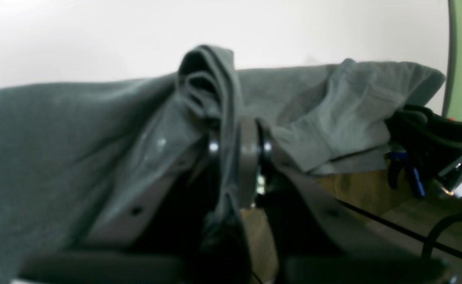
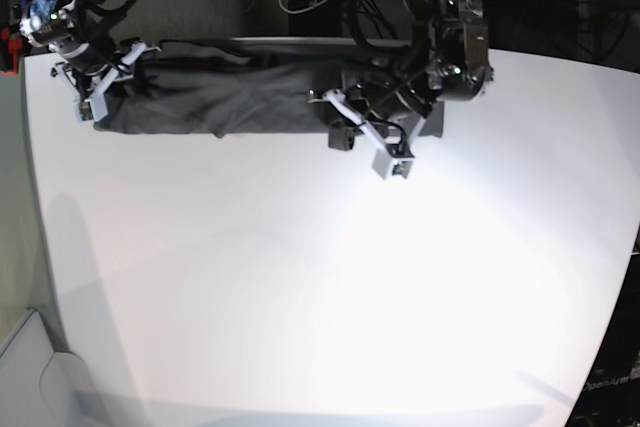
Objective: Layout the t-shirt on the table in an organized manner, then fold the t-shirt properly
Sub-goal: 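Grasp the strip's other end with the left gripper and fold it toward the right gripper, then lower the folded end onto the strip and withdraw the left gripper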
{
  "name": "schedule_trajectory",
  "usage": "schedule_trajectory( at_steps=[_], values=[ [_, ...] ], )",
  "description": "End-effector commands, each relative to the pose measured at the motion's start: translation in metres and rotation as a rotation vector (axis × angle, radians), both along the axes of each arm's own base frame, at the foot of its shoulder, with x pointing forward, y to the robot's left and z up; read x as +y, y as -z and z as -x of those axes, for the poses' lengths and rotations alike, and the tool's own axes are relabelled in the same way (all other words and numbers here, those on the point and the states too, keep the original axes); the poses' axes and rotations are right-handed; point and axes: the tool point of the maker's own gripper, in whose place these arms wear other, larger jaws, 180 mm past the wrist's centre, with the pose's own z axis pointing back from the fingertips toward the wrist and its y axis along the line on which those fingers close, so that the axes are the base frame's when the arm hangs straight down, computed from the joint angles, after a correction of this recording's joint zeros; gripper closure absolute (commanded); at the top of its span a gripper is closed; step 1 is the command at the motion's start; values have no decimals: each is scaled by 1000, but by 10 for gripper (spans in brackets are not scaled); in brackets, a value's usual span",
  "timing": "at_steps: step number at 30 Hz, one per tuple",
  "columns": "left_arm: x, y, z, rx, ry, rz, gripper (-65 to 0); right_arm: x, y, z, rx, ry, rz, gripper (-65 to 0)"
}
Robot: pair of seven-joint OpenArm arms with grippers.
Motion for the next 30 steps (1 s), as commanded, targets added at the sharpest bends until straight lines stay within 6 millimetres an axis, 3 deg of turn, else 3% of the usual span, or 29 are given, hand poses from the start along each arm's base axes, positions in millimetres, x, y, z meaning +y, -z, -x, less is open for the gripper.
schedule_trajectory(
  at_steps=[1,10,15,30],
  values=[
    [-5,-12,-8,-41,-3,26,0,-3,16,23,120,-17,37,-224],
    [-6,-24,-26,-90,-1,28,0,-3,16,24,121,-17,37,-224],
    [-22,-30,-25,-110,53,37,0,-3,16,24,121,-18,36,-224],
    [-28,-22,-27,-78,78,35,-2,-3,16,23,120,-18,36,-225]
  ],
)
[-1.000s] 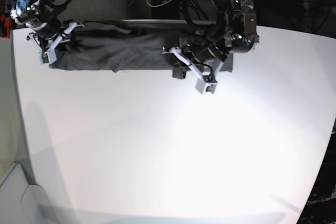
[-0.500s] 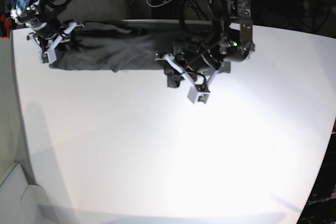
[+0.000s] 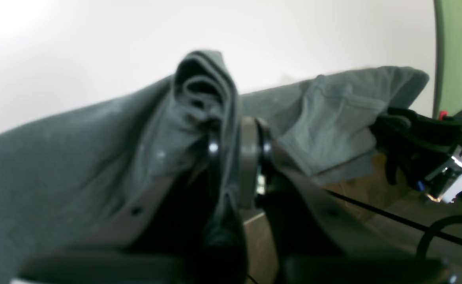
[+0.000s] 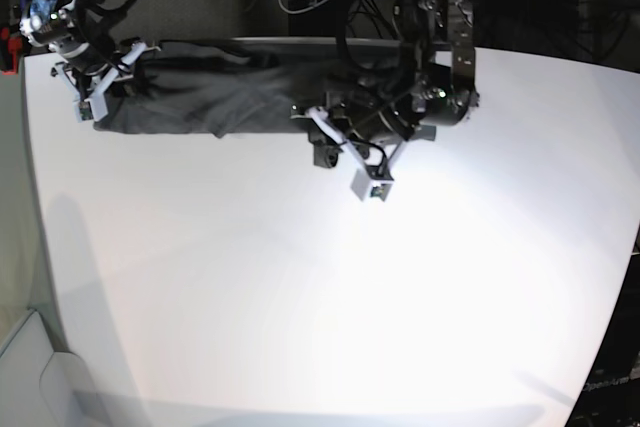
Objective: Layout the t-shirt on the table in an organized manner, then fold the t-shirt properly
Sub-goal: 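Lower the folded end onto the strip and withdraw the left gripper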
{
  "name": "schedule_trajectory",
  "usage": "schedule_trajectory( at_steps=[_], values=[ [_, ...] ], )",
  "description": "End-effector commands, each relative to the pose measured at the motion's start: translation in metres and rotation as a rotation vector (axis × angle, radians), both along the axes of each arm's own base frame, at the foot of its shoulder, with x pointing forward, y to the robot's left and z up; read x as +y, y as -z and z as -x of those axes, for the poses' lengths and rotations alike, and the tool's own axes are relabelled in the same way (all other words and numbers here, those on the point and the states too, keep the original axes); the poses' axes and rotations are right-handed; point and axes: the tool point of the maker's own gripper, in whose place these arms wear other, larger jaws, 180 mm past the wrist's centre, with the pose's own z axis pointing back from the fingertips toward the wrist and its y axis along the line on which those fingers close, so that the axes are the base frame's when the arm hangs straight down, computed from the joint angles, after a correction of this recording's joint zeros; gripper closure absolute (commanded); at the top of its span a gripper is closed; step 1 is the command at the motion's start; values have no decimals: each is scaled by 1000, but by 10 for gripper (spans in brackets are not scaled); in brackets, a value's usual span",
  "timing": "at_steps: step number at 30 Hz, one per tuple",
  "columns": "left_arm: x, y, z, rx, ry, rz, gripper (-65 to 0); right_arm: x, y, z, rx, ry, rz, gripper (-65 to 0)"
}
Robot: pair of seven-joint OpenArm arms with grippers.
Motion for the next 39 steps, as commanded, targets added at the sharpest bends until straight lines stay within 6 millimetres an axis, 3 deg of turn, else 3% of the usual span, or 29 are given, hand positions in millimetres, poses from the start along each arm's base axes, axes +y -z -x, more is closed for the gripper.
schedule_trajectory(
  at_steps=[1,6,11,23,28,30,32,35,39],
  values=[
    [-12,-12,-5,-34,24,34,-5,-3,16,23,120,-17,36,-225],
    [-27,-12,-2,-45,100,18,-85,-3,16,22,118,-17,36,-225],
    [-28,-12,-2,-47,102,19,-154,-3,15,21,117,-17,36,-226],
    [-29,-1,4,23,143,-5,-204,-3,15,20,114,-17,37,-227],
    [-30,-24,-1,-49,128,55,-198,-3,13,15,105,-17,37,-226],
    [-18,-45,-11,-121,84,100,-198,-3,13,14,102,-17,37,-227],
    [-1,-48,-17,-127,36,114,-197,-3,13,14,103,-17,37,-228],
    [62,-24,-24,-69,-104,48,-168,-4,11,13,99,-15,41,-229],
    [135,-4,-7,0,-250,26,-118,-7,9,12,92,-9,47,-229]
  ],
)
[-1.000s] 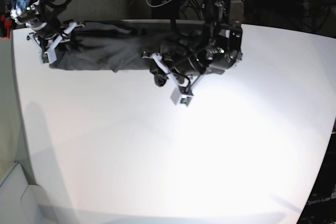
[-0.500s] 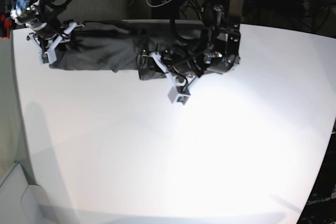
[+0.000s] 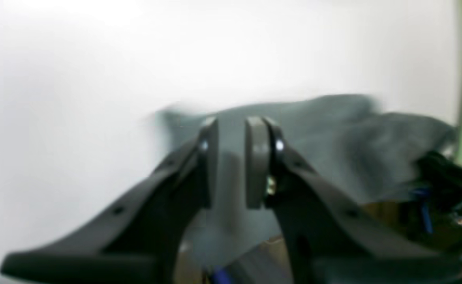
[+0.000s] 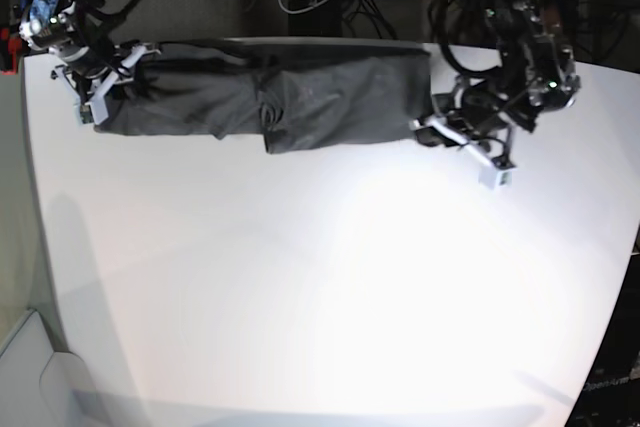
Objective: Layout the t-shirt on the table in an organized manner, then fold the t-shirt properly
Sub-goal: 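Lower the folded end onto the strip and withdraw the left gripper, then grasp the strip's other end with the right gripper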
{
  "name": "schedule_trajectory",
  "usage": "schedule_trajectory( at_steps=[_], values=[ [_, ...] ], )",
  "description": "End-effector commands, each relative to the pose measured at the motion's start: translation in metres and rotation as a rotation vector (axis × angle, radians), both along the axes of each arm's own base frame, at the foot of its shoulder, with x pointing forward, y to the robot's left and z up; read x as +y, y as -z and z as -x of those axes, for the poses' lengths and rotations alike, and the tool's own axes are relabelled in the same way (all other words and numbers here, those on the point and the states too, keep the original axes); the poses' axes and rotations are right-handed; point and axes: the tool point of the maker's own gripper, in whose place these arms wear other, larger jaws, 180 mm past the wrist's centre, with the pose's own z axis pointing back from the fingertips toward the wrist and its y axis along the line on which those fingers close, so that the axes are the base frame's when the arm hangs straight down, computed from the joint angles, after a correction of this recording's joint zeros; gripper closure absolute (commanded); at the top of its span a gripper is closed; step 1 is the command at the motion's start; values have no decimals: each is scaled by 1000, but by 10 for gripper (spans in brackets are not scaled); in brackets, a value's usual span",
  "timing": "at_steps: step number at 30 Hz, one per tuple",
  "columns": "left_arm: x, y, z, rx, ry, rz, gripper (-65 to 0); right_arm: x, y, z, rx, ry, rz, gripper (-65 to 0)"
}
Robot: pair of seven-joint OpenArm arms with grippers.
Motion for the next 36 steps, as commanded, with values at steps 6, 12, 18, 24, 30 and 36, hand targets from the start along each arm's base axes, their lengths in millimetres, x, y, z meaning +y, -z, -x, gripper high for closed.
schedule_trajectory(
  at_steps=[6,12,18,24,30,36],
  values=[
    [26,-2,16,7,-16,24,-178,-13,7,17,91,-19,67,-277],
    [17,16,22,64,-35,78,-341,-20,-15,13,35,-11,112,-381],
    [10,17,15,57,-37,101,-375,-25,-36,10,-6,-19,163,-387],
    [10,34,9,106,-55,130,-374,-32,-47,11,-9,22,187,-388],
    [-9,38,8,124,8,135,-304,-31,-46,9,-11,19,183,-388],
    [-13,36,9,118,19,139,-290,-31,-39,3,-5,32,159,-388]
  ],
)
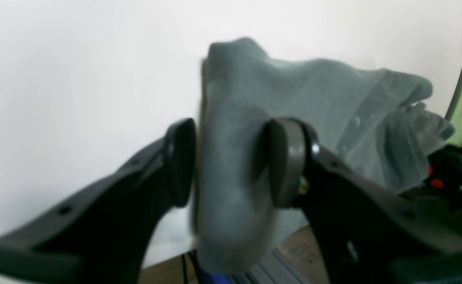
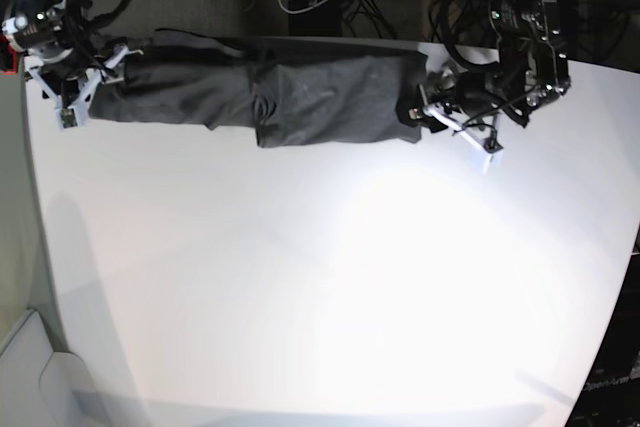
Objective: Layout the t-shirt on the table in an organized manner, then fold the t-shirt properly
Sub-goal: 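Grasp the strip's other end with the right gripper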
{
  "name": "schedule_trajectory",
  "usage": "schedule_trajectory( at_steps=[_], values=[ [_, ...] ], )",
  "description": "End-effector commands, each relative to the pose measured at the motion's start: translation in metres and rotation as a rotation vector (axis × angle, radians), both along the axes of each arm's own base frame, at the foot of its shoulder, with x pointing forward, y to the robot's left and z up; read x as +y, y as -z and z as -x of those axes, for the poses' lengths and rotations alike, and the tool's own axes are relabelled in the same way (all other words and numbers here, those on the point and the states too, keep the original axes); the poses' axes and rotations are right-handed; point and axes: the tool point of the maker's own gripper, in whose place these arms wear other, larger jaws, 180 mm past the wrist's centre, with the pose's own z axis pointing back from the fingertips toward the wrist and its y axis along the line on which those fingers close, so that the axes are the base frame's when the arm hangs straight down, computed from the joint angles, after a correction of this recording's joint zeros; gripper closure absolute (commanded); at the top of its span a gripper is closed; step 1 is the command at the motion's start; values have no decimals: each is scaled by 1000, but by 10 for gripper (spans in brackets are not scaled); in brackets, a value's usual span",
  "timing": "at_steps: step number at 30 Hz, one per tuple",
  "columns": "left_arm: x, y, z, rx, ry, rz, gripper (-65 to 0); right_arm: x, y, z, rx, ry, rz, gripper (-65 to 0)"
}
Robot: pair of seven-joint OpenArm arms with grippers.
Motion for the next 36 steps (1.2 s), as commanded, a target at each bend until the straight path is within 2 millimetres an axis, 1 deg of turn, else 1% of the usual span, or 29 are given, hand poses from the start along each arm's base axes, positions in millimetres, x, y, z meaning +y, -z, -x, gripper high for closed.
schedule_trajectory(
  at_steps=[1,3,5,13,16,19,28,30,32,33,34,35,36],
  values=[
    [-1,-9,-6,-30,3,10,-290,-6,-1,0,0,8,11,-388],
    [1,-9,-5,-29,2,6,-290,-7,4,-3,7,17,-5,-388],
    [2,-8,-4,-26,2,4,-290,-7,8,-1,18,20,-11,-388],
    [2,-8,-4,-26,1,4,-290,-6,11,0,19,19,-18,-388],
    [2,-8,-3,-25,2,4,-290,-4,21,5,46,25,-42,-388],
    [3,-8,-3,-25,2,2,-290,-4,27,4,56,37,-58,-388],
    [3,-8,-5,-28,3,-1,-290,0,30,5,63,37,-71,-384],
    [4,-7,-6,-24,0,-3,-290,5,33,6,65,41,-85,-377],
    [2,-7,-7,-25,-1,3,-288,6,36,8,74,44,-94,-336],
    [1,-7,-7,-23,-2,5,-287,7,37,7,74,46,-98,-299],
    [1,-9,-11,-33,-2,6,-280,8,38,8,78,45,-99,-256],
    [1,-10,-12,-34,-2,6,-259,8,38,8,79,45,-101,-214],
    [0,-10,-12,-36,0,6,-221,8,38,8,79,45,-101,-161]
  ],
)
